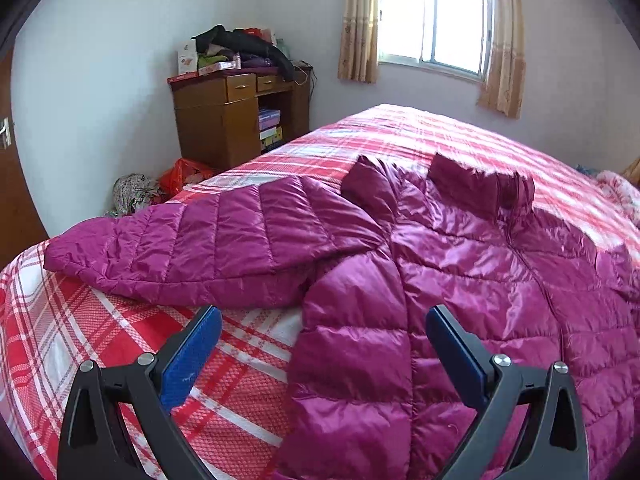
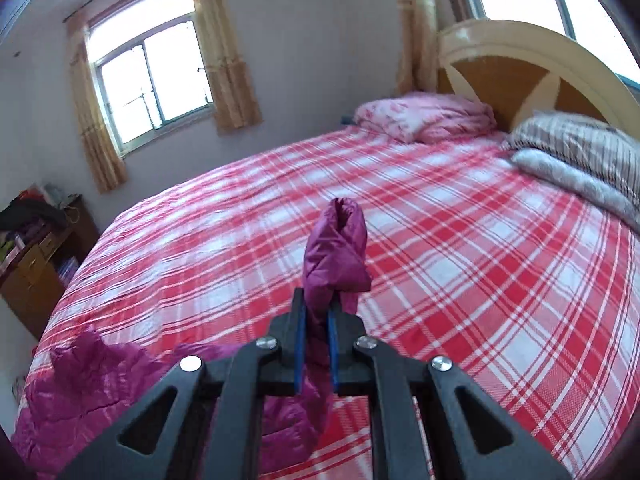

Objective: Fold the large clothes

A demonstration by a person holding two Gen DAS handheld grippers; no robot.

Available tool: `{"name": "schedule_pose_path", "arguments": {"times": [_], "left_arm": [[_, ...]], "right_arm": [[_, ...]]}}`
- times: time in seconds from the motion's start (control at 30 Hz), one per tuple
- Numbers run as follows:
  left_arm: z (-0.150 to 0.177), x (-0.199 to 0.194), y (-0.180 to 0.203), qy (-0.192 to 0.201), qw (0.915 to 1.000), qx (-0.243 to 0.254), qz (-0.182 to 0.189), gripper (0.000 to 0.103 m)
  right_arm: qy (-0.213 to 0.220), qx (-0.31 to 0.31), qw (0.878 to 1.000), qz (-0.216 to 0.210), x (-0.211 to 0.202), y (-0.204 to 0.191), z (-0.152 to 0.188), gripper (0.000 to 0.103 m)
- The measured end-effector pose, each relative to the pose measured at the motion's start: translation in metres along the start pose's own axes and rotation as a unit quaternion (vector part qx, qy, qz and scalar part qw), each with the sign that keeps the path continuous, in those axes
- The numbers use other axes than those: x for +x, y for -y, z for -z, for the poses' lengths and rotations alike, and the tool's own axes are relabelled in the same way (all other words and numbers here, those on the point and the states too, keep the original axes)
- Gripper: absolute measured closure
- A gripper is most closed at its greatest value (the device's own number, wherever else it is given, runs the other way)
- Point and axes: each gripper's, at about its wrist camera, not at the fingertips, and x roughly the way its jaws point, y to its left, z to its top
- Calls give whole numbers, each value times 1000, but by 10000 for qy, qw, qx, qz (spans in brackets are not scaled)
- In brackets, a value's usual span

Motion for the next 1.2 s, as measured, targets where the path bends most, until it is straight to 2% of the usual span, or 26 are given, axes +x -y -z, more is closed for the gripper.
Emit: {"name": "schedule_pose_path", "arguments": {"times": [0.13,0.2,0.3,0.47,0.57,0.77,0.87,0.9,0.97,1.0,1.07,1.1,1.13,1.17,1.2], "left_arm": [[-10,-8,-20,293,9991,-127,-283,1],[-15,-15,-32,496,9977,-219,-416,1],[-17,-16,-46,528,9968,-413,-444,1],[-15,-12,-59,420,9957,-719,-417,1],[-13,-9,-63,336,9952,-840,-366,1],[-12,-2,-62,221,9950,-915,-322,1],[-11,1,-62,157,9950,-929,-336,1],[-11,3,-62,111,9950,-948,-300,1],[-10,5,-62,70,9949,-966,-293,1],[-10,6,-63,54,9947,-980,-309,1],[-10,7,-64,35,9944,-1013,-289,1],[-10,7,-65,31,9942,-1033,-281,1],[-10,7,-65,30,9942,-1042,-277,1],[-9,7,-65,22,9941,-1045,-272,1],[-9,8,-65,7,9942,-1039,-263,1]], "right_arm": [[-47,-515,9953,-816,-22,-84,10,91],[-154,-798,9883,-1288,-29,-131,23,91],[-414,-1100,9739,-1943,-31,-191,52,91],[-837,-1583,9477,-2643,-16,-274,120,91],[-1132,-1789,9362,-2805,-2,-309,163,91],[-1524,-1980,9239,-2897,21,-342,219,91],[-1671,-2070,9088,-3215,25,-352,233,88],[-1784,-2136,9021,-3299,27,-357,238,84],[-2121,-2073,8850,-3589,31,-362,238,68],[-2207,-1876,8788,-3791,29,-359,235,56],[-2120,-1557,8749,-4067,21,-348,225,45],[-2005,-1449,8751,-4159,16,-343,220,35],[-1859,-1361,8779,-4198,12,-339,217,30],[-1737,-1287,8808,-4212,10,-335,213,30],[-1703,-1281,8857,-4125,11,-335,211,38]]}}
